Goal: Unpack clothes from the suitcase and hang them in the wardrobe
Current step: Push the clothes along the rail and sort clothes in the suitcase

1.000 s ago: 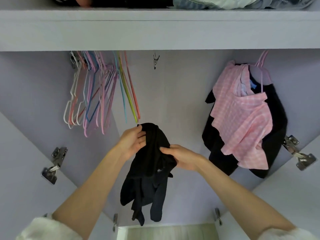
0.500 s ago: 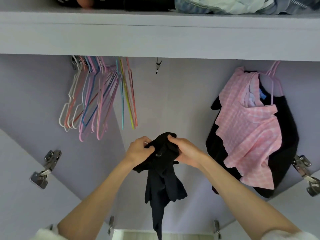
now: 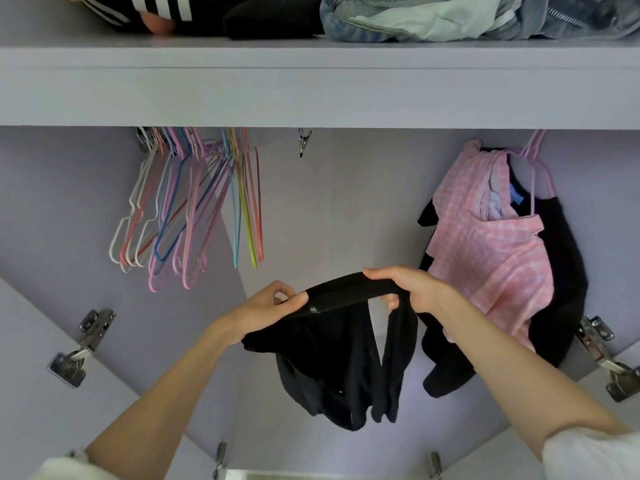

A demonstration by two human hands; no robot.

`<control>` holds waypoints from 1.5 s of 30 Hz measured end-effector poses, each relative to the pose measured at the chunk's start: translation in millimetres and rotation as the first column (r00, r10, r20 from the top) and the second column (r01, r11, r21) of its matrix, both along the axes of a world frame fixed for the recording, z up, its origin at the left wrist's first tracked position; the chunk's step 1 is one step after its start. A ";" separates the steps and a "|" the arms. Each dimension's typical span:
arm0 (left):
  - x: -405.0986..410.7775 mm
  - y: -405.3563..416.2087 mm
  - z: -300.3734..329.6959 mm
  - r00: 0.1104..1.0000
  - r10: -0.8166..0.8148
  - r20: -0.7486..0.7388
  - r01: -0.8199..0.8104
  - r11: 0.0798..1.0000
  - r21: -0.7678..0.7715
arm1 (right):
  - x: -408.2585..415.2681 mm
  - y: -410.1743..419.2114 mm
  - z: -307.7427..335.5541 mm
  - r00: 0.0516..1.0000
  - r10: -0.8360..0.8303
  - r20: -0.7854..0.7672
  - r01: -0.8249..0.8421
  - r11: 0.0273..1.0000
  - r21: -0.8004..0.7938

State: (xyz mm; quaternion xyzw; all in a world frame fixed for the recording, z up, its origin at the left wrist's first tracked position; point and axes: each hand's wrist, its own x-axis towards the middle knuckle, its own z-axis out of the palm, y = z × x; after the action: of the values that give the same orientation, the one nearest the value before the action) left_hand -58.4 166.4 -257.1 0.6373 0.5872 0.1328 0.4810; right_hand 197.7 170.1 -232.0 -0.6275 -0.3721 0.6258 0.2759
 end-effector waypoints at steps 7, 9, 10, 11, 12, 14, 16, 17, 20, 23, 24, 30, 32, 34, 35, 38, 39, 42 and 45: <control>2.6 3.4 0.9 0.982 -0.167 -0.093 0.177 0.977 0.120 | 3.9 9.7 13.8 0.905 -0.334 -0.263 0.323 0.943 -0.087; -4.5 2.4 0.0 0.996 -0.058 -0.066 0.068 0.987 0.148 | 9.5 12.3 17.2 0.865 -0.400 -0.303 0.390 0.916 -0.096; -9.6 0.8 0.6 0.998 -0.006 -0.057 0.014 0.990 0.142 | 11.6 12.9 19.3 0.858 -0.419 -0.298 0.411 0.907 -0.091; -14.3 0.7 -0.6 0.998 0.035 -0.053 -0.028 0.991 0.132 | 13.0 13.6 20.0 0.861 -0.424 -0.280 0.420 0.904 -0.077; -16.7 -0.2 -0.7 0.997 0.064 -0.049 -0.058 0.992 0.113 | 11.9 13.2 20.7 0.876 -0.411 -0.252 0.409 0.910 -0.059; -16.4 -2.7 2.5 0.996 0.093 -0.014 -0.092 0.993 0.079 | 5.5 15.9 15.4 0.921 -0.347 -0.176 0.352 0.936 0.001; -12.4 -3.8 7.3 0.993 0.109 0.054 -0.111 0.994 0.023 | -4.3 19.4 3.9 0.973 -0.229 0.014 0.226 0.968 0.106; -10.7 -2.5 9.9 0.989 0.110 0.097 -0.110 0.994 -0.005 | -10.3 18.6 -0.5 0.978 -0.132 0.159 0.109 0.984 0.143; -5.2 0.0 21.9 0.967 0.092 0.239 -0.078 0.995 -0.066 | -31.5 8.6 -4.4 0.903 0.233 0.360 -0.293 0.948 0.121; 0.2 1.8 33.6 0.956 0.030 0.292 -0.011 0.998 -0.065 | -57.5 -2.6 -6.0 0.775 0.557 0.297 -0.600 0.797 0.071; 2.1 0.9 37.5 0.958 -0.003 0.285 0.020 0.998 -0.055 | -66.0 -4.4 -8.5 0.747 0.586 0.314 -0.640 0.762 0.100; -14.1 -4.9 29.8 0.985 -0.104 0.134 0.112 0.992 -0.051 | -81.1 0.7 -24.1 0.802 0.431 0.413 -0.567 0.768 0.298; -25.8 -7.3 16.1 0.996 -0.035 0.081 0.039 0.998 -0.046 | -76.9 0.1 -21.5 0.863 0.400 0.309 -0.494 0.799 0.343; -33.9 -11.4 0.7 0.998 0.051 0.044 -0.050 0.999 -0.020 | -77.8 -2.8 -15.9 0.902 0.403 0.156 -0.431 0.813 0.391; -34.2 -12.3 -5.7 0.997 0.076 0.024 -0.076 0.997 0.003 | -79.6 -3.7 -12.3 0.904 0.415 0.101 -0.417 0.810 0.412; -33.2 -11.1 -24.4 0.980 0.194 -0.037 -0.190 0.978 0.082 | -93.0 -4.3 -7.9 0.905 0.426 -0.025 -0.373 0.818 0.439; -33.4 -10.6 -28.5 0.969 0.244 -0.032 -0.240 0.966 0.096 | -95.2 -3.3 -6.6 0.914 0.395 -0.092 -0.320 0.842 0.435; -38.7 -9.7 -37.8 0.925 0.375 -0.065 -0.361 0.918 0.164 | -91.2 0.4 0.4 0.899 0.272 -0.344 -0.131 0.915 0.381; -38.4 -11.1 -36.8 0.904 0.418 -0.087 -0.386 0.887 0.254 | -86.0 0.9 6.7 0.841 0.212 -0.498 -0.049 0.946 0.320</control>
State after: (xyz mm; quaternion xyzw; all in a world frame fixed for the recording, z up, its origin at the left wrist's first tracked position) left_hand -96.9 155.3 -294.0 0.5606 0.7194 0.2520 0.3234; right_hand 111.7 171.0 -225.3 -0.3566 -0.4137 0.7284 0.4136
